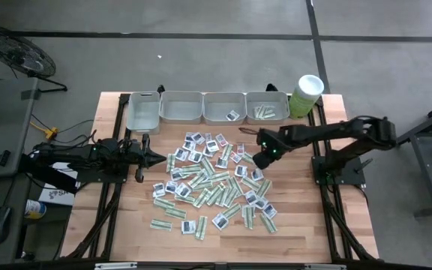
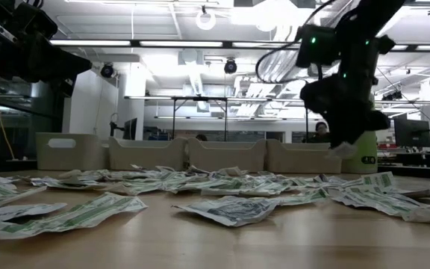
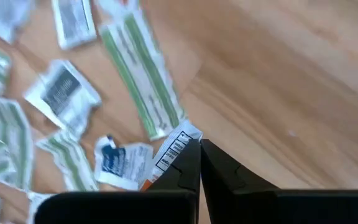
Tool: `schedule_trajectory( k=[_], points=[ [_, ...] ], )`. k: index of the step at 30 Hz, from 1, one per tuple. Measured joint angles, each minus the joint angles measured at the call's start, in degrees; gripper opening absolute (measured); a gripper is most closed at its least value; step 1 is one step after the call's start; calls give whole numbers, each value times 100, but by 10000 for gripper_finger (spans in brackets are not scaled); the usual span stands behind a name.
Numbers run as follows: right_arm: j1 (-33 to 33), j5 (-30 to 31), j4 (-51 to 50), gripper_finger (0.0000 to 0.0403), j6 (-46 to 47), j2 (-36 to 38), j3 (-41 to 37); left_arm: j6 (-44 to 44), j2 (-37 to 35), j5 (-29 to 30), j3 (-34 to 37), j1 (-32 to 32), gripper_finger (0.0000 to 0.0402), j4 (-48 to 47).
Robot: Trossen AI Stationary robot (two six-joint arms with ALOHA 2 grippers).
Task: Pick & Place First Aid Supplies
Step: Put the orange ointment pack into the middle left gray bin
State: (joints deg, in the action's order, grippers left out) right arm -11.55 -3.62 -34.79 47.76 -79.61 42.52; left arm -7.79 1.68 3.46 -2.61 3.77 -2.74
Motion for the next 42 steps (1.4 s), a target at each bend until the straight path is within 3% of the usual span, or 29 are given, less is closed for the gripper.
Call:
schedule_trajectory(
  k=[6, 12, 15, 23, 30, 42],
  points=[
    [12, 201, 188, 0, 156, 777, 4, 0, 2, 39, 0, 0, 1, 1],
    [150, 775, 989, 0, 176, 1319, 7, 0, 1, 934, -3, 0, 1, 37],
    [275, 1082, 1530, 0, 179, 1411, 10, 0, 0, 998, -7, 0, 1, 28],
    [596, 1710, 2542, 0, 62, 1397, 66, 102, 2, 898, -7, 0, 1, 8],
    [728, 2145, 2274, 0, -578, 1199, 853, 149, 2, 898, -7, 0, 1, 9],
    [706, 2623, 1657, 0, -2165, 217, 2368, 129, 1, 636, 22, 0, 1, 176]
  ],
)
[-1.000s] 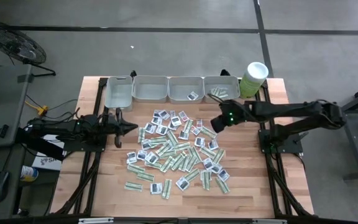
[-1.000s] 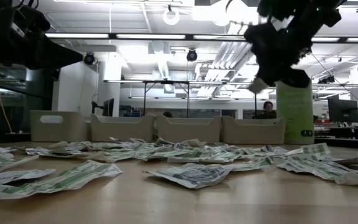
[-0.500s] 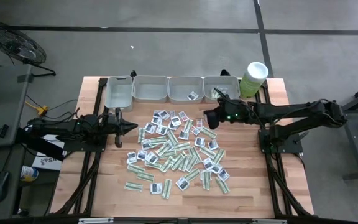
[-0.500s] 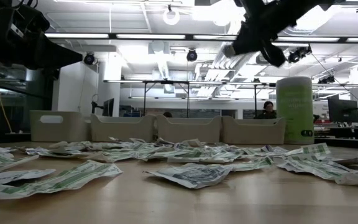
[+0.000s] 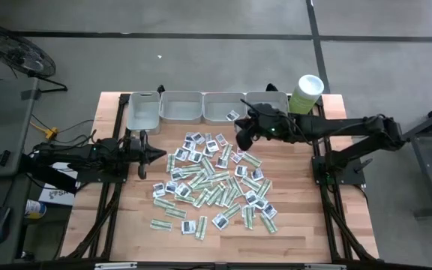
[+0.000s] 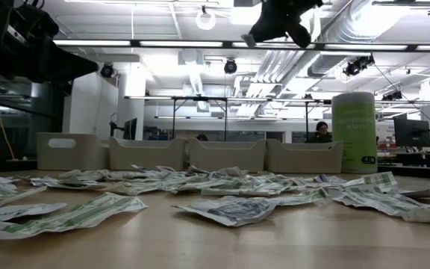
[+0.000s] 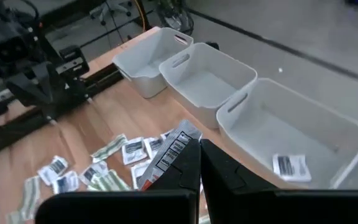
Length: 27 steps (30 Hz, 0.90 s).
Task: Pick & Place First Aid Supplies
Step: Put the orange ointment pack into the middle left gray bin
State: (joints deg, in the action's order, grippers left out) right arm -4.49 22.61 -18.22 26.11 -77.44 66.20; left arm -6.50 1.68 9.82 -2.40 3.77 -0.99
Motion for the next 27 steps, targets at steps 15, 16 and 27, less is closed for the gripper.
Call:
schedule_trajectory(
  k=[15, 16, 27],
  points=[
    [-43, -69, 830, 0, -1695, -1050, 669, -1813, 1, 695, 0, 0, 2, 1057],
    [-67, -191, 975, 0, -1842, -1133, 750, -1693, 5, 835, 0, 0, 5, 1266],
    [-495, -1320, 1298, 0, -2811, -2243, 1895, -1834, 589, 1637, -14, -2, 151, 2484]
  ],
)
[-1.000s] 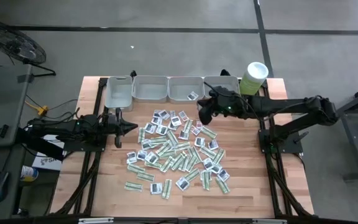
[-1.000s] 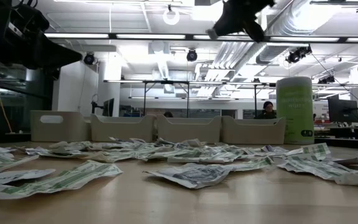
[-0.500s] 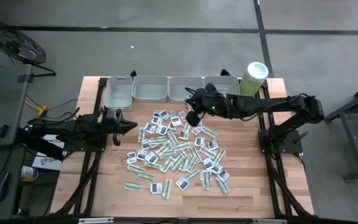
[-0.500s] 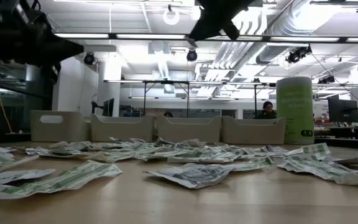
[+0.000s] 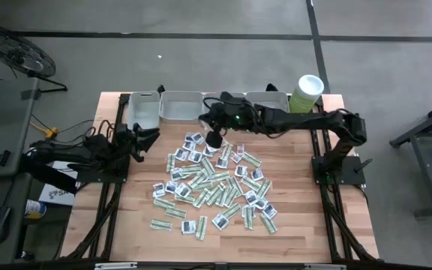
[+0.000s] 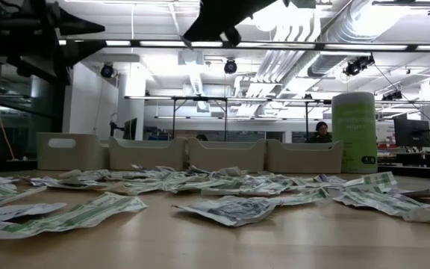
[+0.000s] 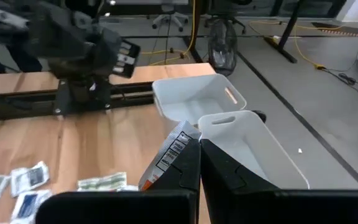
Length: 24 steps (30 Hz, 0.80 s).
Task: Pick & Place First Aid Supplies
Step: Put the orange ointment pack into the middle left gray bin
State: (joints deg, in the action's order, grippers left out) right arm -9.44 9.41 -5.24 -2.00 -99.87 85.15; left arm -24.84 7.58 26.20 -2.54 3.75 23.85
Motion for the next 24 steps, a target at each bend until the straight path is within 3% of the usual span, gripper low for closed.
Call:
schedule_trajectory(
  k=[6, 20, 24],
  points=[
    [-171, 403, -19, 0, 37, -211, 237, -27, 771, 271, -325, 0, 172, 165],
    [-371, 332, 62, 0, 99, -212, 238, 891, 3077, 951, -1651, -10, 172, 84],
    [-373, 245, 230, 0, 12, -212, 238, 1159, 3796, 785, -2133, -285, 172, 88]
  ],
)
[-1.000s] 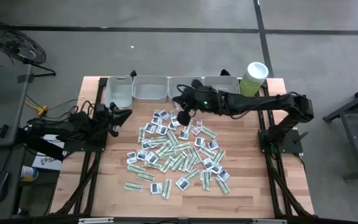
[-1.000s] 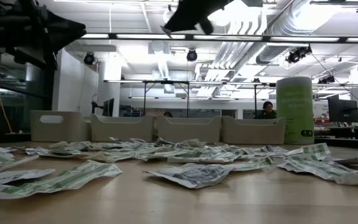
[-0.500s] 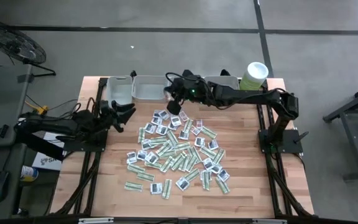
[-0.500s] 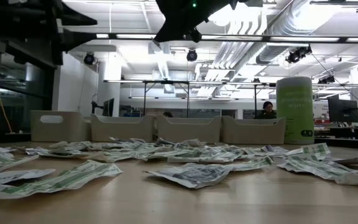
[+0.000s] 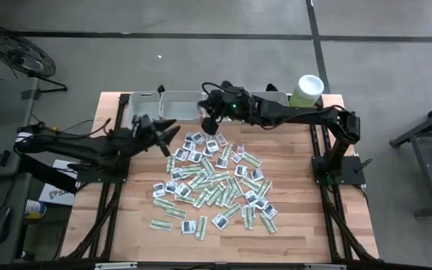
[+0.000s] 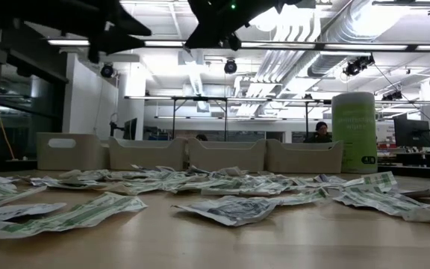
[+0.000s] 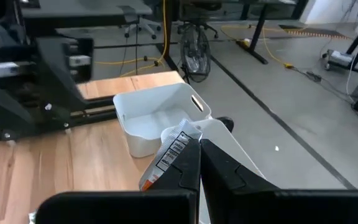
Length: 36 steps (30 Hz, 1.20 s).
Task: Pick & Place First Aid Supplies
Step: Put the orange ointment pack into the middle left gray bin
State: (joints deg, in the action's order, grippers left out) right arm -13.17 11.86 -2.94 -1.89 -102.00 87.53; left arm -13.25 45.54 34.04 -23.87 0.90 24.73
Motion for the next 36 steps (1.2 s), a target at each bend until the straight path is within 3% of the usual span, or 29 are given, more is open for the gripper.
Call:
schedule_trajectory(
  k=[7, 10, 13, 22, 27, 36],
  points=[
    [7, 360, 116, 0, 192, 0, 0, 741, 1279, -118, -861, -473, 172, -5],
    [9, 892, 114, 0, 320, 0, 0, 873, 1634, -98, -1153, -518, 172, -37],
    [6, 968, 114, 0, 473, 0, 0, 992, 1900, 138, -1369, -513, 172, -39],
    [125, 817, 121, 0, -357, 0, 0, 964, 2283, 360, -1743, -717, 172, -49],
    [160, 753, 150, 0, -460, 0, 0, 721, 2308, -22, -1824, -907, 172, -41],
    [157, 697, 165, 0, -735, 0, -4, 267, 2375, -155, -1824, -920, 172, -35]
  ],
)
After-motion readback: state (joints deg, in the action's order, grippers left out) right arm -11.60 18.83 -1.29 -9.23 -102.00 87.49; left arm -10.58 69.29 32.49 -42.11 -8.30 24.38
